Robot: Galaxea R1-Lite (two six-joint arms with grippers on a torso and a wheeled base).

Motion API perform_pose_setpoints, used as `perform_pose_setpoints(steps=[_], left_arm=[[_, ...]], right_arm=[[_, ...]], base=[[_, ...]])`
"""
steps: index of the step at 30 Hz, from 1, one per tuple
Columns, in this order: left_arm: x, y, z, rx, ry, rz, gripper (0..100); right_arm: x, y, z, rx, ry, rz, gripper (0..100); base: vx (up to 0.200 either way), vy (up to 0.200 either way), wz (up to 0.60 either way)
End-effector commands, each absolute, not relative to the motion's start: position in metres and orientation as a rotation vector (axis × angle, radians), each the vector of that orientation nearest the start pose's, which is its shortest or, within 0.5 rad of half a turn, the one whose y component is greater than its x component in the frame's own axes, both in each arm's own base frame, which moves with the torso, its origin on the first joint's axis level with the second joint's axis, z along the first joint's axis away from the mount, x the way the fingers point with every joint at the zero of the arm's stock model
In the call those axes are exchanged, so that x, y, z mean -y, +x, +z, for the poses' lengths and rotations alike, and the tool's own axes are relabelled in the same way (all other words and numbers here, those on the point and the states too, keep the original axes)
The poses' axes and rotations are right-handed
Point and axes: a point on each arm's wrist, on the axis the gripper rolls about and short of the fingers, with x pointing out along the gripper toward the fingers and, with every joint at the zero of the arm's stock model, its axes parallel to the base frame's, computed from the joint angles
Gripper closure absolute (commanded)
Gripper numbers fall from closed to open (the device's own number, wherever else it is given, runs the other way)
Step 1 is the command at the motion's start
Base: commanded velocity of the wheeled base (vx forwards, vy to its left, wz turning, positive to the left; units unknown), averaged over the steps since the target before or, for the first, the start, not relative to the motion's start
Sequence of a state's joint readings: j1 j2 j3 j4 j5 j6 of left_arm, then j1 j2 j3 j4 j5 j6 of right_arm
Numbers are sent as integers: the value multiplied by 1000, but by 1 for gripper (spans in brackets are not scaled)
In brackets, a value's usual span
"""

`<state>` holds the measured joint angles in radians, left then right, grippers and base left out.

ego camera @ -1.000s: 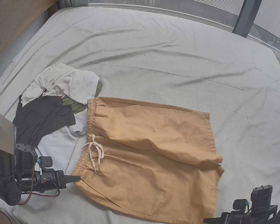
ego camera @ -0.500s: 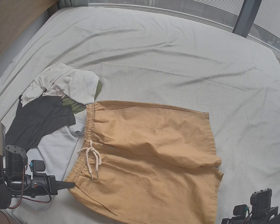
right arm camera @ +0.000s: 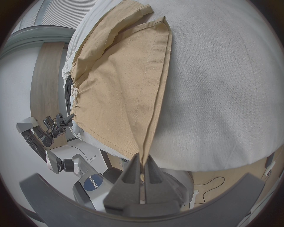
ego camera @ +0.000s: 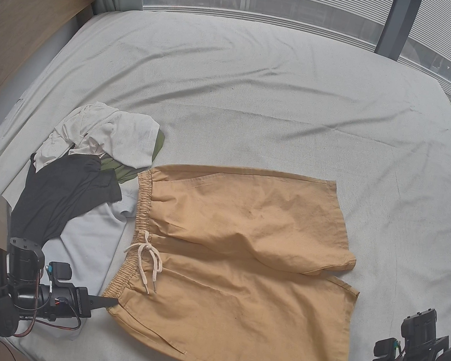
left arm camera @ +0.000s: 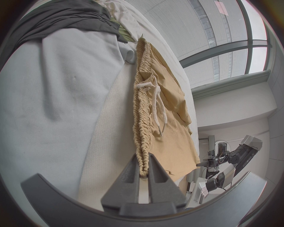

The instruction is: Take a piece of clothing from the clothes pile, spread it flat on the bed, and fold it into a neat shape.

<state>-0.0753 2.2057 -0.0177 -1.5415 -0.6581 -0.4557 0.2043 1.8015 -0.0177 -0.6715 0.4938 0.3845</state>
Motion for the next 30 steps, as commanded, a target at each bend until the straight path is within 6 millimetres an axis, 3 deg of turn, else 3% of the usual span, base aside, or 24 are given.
perform_pose_setpoints(steps=[1, 19, 30], left_arm=[[27, 211, -6, -811, -621, -538, 100], [30, 204, -9, -891, -627, -575, 100], [22, 201, -7, -883, -599, -594, 100]], right_arm=[[-40, 139, 16, -1243, 493, 401, 100], [-42, 133, 17, -1282, 479, 410, 100], [-42, 132, 22, -1250, 477, 421, 100]], base=[[0, 0, 0], [0, 0, 0], [0, 0, 0]])
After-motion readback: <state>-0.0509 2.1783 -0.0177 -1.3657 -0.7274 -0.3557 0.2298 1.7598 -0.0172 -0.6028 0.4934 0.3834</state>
